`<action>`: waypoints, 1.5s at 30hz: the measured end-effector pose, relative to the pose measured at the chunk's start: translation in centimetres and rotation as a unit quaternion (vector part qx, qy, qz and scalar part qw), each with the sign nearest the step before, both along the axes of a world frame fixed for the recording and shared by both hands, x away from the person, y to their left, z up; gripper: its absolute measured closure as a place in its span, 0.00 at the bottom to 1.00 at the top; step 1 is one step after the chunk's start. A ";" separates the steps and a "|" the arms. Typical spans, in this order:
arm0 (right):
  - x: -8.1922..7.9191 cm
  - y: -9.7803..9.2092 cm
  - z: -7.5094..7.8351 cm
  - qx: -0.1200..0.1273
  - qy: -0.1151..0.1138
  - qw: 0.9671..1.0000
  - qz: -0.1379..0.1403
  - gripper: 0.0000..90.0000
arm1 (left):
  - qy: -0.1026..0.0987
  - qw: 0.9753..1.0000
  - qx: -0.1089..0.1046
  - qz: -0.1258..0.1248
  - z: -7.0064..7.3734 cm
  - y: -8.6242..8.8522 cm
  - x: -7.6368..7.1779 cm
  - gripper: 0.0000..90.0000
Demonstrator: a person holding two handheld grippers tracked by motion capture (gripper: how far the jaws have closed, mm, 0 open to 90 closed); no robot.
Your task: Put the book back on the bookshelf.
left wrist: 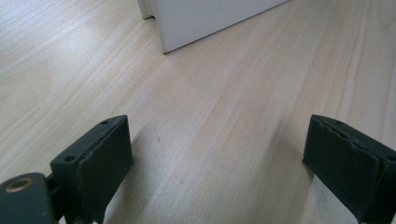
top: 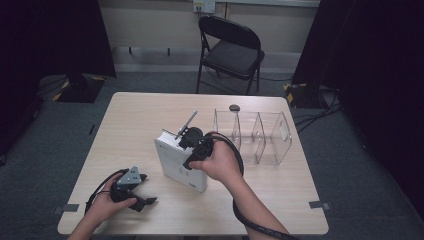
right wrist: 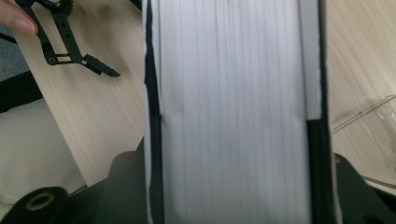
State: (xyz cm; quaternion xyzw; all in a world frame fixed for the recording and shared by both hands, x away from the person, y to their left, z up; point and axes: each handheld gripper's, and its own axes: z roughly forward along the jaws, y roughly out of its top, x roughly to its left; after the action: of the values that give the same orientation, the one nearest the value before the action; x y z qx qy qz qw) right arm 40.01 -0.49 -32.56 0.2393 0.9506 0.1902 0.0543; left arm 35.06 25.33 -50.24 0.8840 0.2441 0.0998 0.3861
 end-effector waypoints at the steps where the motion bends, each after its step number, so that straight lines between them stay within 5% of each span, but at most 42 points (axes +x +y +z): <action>1: -0.1 0.0 0.0 -0.001 0.000 1.000 0.000 0.57 | 0.000 1.000 0.000 0.000 0.0 0.0 0.0 0.08; 24: -1.3 -1.3 0.3 0.010 0.012 1.000 -0.005 0.57 | 0.000 1.000 0.001 -0.001 0.0 0.1 0.0 0.08; 34: -1.3 -0.5 0.2 -0.038 0.021 0.999 0.005 0.53 | -0.001 1.000 0.000 0.001 0.0 0.2 -0.1 0.08; 39: -1.0 -0.2 -0.1 -0.040 0.026 0.999 0.001 0.51 | 0.000 1.000 0.000 0.001 0.0 0.2 -0.1 0.08; 41: -1.2 0.0 0.0 -0.044 0.011 0.999 0.007 0.55 | 0.000 1.000 0.001 -0.001 0.0 0.2 0.0 0.08; 45: -1.2 -0.2 0.2 -0.025 0.023 0.999 -0.012 0.57 | 0.000 1.000 0.000 -0.001 0.0 0.2 0.0 0.08</action>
State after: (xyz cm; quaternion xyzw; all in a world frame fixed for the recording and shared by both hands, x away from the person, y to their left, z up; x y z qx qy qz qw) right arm 38.82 -0.71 -32.36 0.2538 0.9530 0.1600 0.0412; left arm 35.03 25.51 -50.24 0.8845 0.2430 0.0990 0.3858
